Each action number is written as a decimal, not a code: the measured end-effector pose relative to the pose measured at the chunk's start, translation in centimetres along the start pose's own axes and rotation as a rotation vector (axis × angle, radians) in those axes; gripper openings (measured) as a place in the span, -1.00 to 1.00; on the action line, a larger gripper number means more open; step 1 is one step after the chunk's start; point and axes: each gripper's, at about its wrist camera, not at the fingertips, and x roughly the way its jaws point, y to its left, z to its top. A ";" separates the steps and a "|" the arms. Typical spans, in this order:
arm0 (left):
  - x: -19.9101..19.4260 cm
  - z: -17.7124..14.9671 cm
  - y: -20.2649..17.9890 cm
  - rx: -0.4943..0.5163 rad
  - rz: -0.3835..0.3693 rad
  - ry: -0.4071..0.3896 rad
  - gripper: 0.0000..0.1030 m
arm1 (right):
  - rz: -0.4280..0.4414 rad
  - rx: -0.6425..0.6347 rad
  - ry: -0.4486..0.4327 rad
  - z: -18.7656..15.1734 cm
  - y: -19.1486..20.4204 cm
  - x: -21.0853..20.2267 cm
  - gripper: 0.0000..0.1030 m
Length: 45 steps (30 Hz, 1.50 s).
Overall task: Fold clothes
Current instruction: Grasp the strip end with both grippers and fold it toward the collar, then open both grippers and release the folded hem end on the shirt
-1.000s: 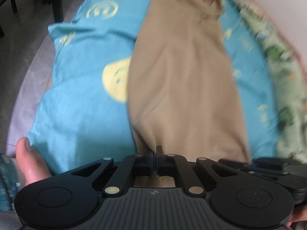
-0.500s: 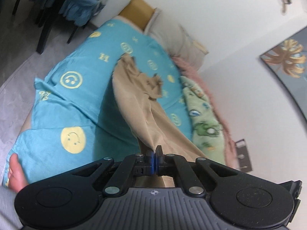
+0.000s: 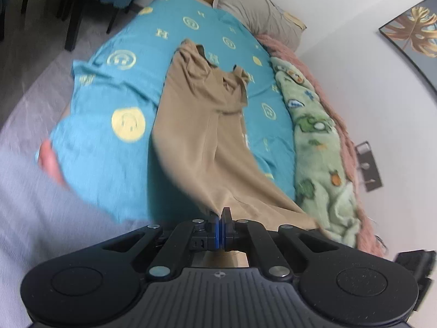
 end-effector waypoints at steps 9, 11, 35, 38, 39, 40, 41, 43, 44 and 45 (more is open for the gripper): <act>9.2 10.9 -2.9 0.104 0.161 -0.153 -0.97 | -0.101 0.006 -0.069 8.1 -0.8 9.8 -0.80; 11.8 12.8 -2.8 0.109 0.182 -0.183 -0.96 | -0.130 0.002 -0.075 9.5 -1.5 12.9 -0.80; 24.9 14.5 2.2 0.409 0.379 -0.259 -0.06 | -0.313 -0.201 -0.030 11.9 -5.0 28.3 -0.72; 22.0 13.1 0.7 0.448 0.366 -0.318 0.23 | -0.319 -0.234 -0.087 11.2 -3.3 25.9 -0.04; 21.0 12.6 0.2 0.463 0.357 -0.335 0.26 | -0.319 -0.247 -0.116 10.9 -2.7 24.9 0.21; 19.9 12.0 -0.2 0.474 0.330 -0.346 0.29 | -0.318 -0.259 -0.147 10.5 -2.1 23.9 0.53; 19.0 11.4 -0.7 0.478 0.317 -0.352 0.30 | -0.309 -0.263 -0.182 10.0 -1.5 22.8 0.61; 17.2 9.9 -1.3 0.491 0.302 -0.393 0.42 | -0.294 -0.257 -0.213 8.9 -0.9 21.1 0.62; 16.3 9.1 -1.7 0.498 0.294 -0.413 0.56 | -0.286 -0.253 -0.228 8.3 -0.7 20.2 0.61; 15.4 8.4 -2.0 0.504 0.287 -0.434 0.61 | -0.279 -0.250 -0.243 7.8 -0.4 19.3 0.62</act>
